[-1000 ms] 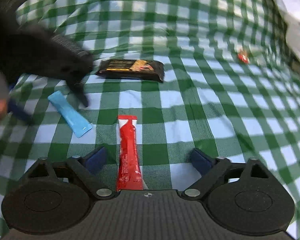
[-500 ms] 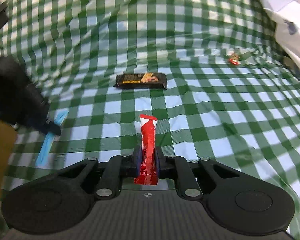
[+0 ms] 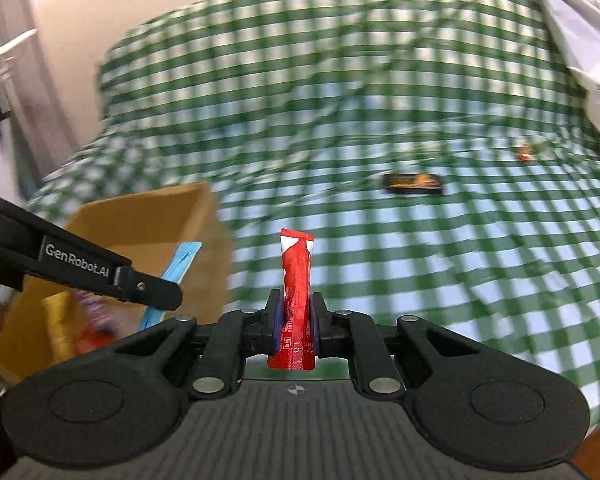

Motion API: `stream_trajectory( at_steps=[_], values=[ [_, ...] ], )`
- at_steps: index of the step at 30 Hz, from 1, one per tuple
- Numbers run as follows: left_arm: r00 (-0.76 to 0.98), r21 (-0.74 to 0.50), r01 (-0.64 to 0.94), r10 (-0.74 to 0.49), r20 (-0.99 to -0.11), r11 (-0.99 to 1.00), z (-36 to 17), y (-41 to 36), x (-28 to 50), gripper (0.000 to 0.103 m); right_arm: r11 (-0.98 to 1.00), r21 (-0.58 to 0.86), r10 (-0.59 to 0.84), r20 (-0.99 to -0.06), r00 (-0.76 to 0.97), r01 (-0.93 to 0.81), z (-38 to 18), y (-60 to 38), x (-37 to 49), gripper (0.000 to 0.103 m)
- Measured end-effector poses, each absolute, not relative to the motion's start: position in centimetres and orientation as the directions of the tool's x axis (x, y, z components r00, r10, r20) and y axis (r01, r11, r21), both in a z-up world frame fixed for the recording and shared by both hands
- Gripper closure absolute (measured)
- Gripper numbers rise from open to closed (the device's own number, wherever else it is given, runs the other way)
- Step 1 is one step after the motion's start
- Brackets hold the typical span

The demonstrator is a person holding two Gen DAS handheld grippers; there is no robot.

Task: Organize snacks
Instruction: 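Carry the blue stick and red stick over the box with both tools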

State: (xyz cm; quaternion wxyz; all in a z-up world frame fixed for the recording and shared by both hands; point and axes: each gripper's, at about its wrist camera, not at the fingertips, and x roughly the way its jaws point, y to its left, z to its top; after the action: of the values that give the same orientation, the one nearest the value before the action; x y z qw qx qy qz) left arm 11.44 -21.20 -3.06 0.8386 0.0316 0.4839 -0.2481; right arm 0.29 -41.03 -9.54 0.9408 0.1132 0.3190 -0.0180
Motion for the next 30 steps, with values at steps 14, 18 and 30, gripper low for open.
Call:
stream_trajectory(
  at_steps=[14,18,30],
  values=[
    [0.559,-0.156,0.32,-0.319,-0.766,0.935,-0.7,-5.8,4.3,0.092,0.976,0.169,0.215,-0.631,0.745,-0.139,-4.7,-24.9,-4.2,0.089],
    [0.584,-0.176,0.305,-0.33,-0.741,0.936,-0.2,-4.2,3.4,0.092,0.98,0.125,0.2,-0.627,0.753,-0.156,-3.8,-23.3,-5.4,0.089],
    [0.605,-0.224,0.298,-0.365,-0.707,0.928,0.2,-2.3,2.2,0.092,0.985,0.042,0.155,-0.622,0.767,-0.166,-2.7,-21.0,-7.2,0.089]
  ],
)
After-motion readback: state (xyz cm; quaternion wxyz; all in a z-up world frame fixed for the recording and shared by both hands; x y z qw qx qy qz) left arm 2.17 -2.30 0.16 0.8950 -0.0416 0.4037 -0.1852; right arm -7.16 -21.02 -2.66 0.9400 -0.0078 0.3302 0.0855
